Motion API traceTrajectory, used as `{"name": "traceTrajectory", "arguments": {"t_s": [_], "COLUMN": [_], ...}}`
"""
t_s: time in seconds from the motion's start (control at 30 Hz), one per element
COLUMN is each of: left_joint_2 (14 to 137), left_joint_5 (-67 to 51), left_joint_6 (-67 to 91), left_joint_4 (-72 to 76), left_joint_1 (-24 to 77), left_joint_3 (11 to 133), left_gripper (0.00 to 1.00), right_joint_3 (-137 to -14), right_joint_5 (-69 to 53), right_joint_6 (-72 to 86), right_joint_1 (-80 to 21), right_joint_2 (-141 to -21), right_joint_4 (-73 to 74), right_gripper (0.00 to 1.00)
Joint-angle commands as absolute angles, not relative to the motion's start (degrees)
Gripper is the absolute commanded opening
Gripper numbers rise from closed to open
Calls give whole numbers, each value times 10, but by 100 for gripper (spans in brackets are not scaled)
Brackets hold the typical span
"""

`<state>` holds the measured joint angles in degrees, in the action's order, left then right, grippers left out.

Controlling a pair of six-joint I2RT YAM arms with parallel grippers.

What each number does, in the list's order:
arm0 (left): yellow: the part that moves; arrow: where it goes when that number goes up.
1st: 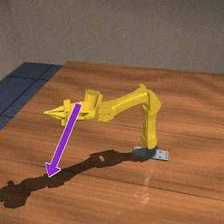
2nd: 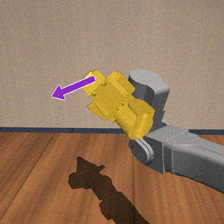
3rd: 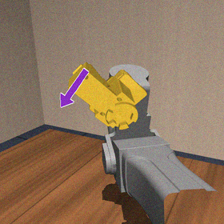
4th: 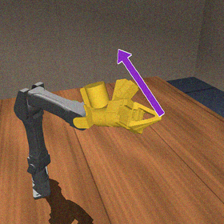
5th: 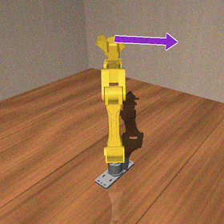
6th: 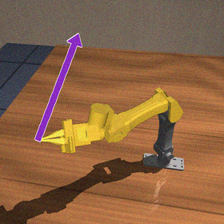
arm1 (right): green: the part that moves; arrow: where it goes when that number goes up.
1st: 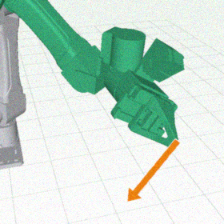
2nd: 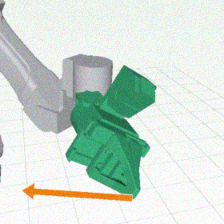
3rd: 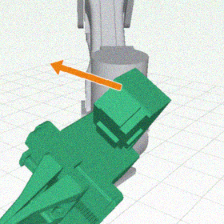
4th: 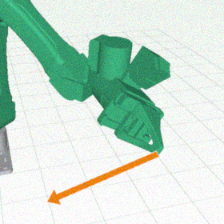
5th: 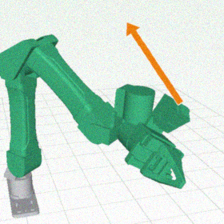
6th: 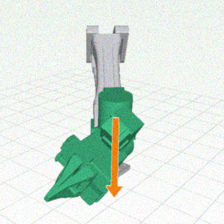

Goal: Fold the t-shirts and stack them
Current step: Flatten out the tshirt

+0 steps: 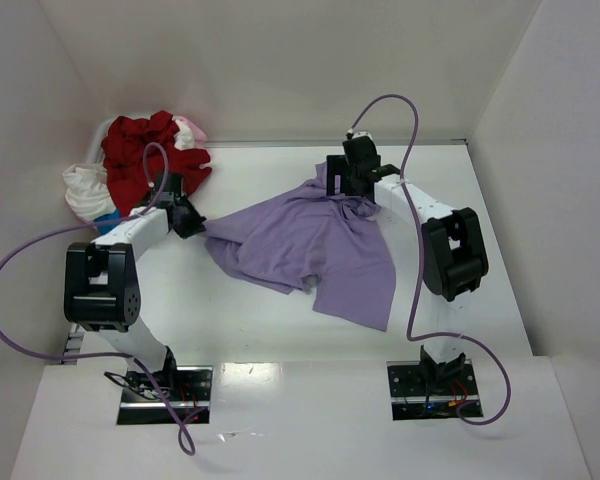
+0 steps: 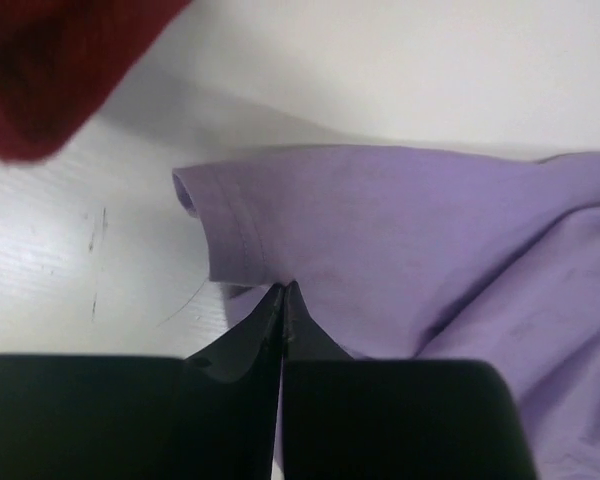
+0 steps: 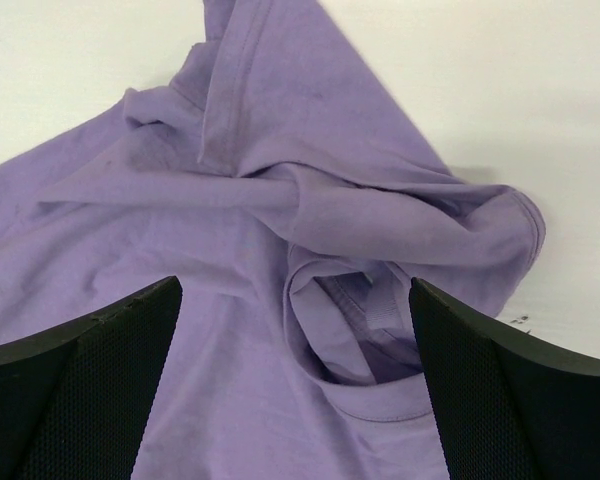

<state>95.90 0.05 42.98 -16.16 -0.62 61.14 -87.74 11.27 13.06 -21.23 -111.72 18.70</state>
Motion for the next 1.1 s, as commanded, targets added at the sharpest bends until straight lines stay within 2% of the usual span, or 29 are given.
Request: {"name": "traceTrajectory", "arguments": {"t_s": [0.0,0.3,0.43,0.57,0.6,0.67,0.73,0.87,1.07], "left_joint_2": [964,999,1036,1066,1066,1066,1066,1054,1048], "left_joint_5": [18,-135,-159,-152,-131,-105,-70,-9,81], "left_joint_6": [375,309,318,305,305,300,300,288,288], "left_joint_4": [-167,-187,-182,-191,-191,-197,-210,-215,-221], "left_joint_1": [-8,5,19,47,52,59,59,59,54], "left_joint_3": [663,792,823,835,835,829,829,822,822], "left_gripper": [0,0,6,32,44,53,68,80,87], "right_joint_3": [-903,-892,-879,-868,-868,-868,-868,-863,-858], "right_joint_5": [121,121,121,133,133,133,133,133,127], "right_joint_6": [124,124,124,119,119,119,119,119,124], "right_joint_1": [-215,-215,-215,-210,-210,-210,-210,-210,-210], "right_joint_2": [-1110,-1100,-1088,-1083,-1083,-1078,-1078,-1078,-1078], "right_joint_4": [175,175,170,170,170,170,170,170,170], "right_gripper": [100,100,100,100,100,100,100,100,100]}}
